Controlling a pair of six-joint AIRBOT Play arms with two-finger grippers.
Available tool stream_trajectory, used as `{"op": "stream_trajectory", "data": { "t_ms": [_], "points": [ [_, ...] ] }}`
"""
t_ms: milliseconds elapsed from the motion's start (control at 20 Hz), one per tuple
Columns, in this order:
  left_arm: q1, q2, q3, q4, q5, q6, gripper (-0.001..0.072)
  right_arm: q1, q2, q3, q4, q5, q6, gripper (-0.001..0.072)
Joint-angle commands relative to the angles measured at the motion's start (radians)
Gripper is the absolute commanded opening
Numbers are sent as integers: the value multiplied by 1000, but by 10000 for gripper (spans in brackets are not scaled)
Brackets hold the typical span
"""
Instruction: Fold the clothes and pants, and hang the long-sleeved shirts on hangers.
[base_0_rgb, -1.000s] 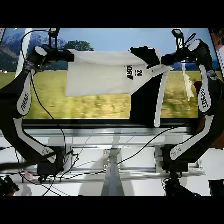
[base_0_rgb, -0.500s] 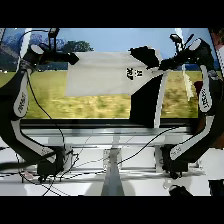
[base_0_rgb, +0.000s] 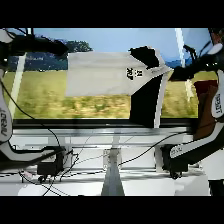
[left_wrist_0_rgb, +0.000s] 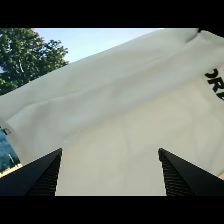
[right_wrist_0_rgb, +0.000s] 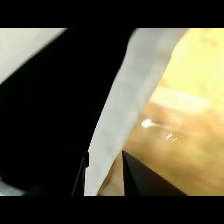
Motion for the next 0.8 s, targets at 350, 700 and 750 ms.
{"op": "stream_trajectory", "data": {
  "t_ms": [350,700,750],
  "points": [
    [134,103,-24,0,-228,-106,287,-101,263,-647,109,-283,-76,250],
    [161,37,-74,-4,-268,-140,305,-98,249,-770,392,-444,-182,320],
    [161,24,-74,-4,-268,-150,305,-97,242,-770,396,-454,-182,320]
  ]
}}
